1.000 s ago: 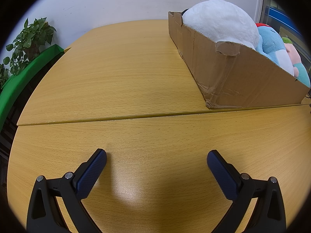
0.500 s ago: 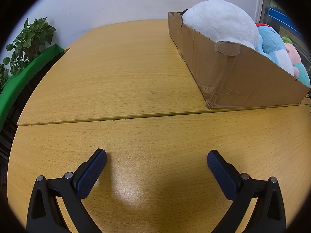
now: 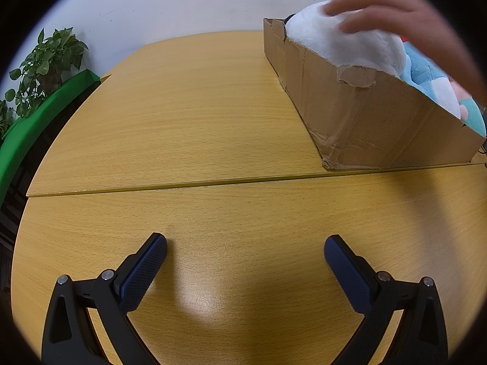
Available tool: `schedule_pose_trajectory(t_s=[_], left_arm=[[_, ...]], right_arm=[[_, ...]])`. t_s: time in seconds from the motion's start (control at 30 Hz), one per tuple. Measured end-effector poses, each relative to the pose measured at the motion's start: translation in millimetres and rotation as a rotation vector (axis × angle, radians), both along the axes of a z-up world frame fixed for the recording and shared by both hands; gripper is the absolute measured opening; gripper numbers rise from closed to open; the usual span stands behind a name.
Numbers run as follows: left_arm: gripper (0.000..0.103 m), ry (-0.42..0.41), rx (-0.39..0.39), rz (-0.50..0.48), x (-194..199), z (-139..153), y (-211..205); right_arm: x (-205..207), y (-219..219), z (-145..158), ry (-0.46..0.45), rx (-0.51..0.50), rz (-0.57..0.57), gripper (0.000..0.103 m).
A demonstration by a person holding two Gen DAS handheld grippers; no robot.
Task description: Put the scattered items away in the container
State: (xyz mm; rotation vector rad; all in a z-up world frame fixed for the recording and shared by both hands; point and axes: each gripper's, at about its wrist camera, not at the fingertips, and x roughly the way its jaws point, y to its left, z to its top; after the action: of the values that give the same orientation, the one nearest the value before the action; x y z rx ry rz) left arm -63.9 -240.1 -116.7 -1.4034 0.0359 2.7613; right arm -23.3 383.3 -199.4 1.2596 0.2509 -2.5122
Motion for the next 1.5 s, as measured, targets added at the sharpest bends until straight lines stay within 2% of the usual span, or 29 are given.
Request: schedule_pose_trajectory(t_s=[1.03, 1.5], left_arm=[[0.103, 0.000, -0.004, -0.007, 1.5, 0.8, -0.3], [0.103, 0.001, 0.002, 0.042, 3.8, 3.3, -9.2]], right_arm=[[0.0, 0.0, -0.1, 0.000, 0.000, -0.006, 0.103], [0.0, 0.0, -0.1, 0.000, 0.000, -0.009, 0.103]])
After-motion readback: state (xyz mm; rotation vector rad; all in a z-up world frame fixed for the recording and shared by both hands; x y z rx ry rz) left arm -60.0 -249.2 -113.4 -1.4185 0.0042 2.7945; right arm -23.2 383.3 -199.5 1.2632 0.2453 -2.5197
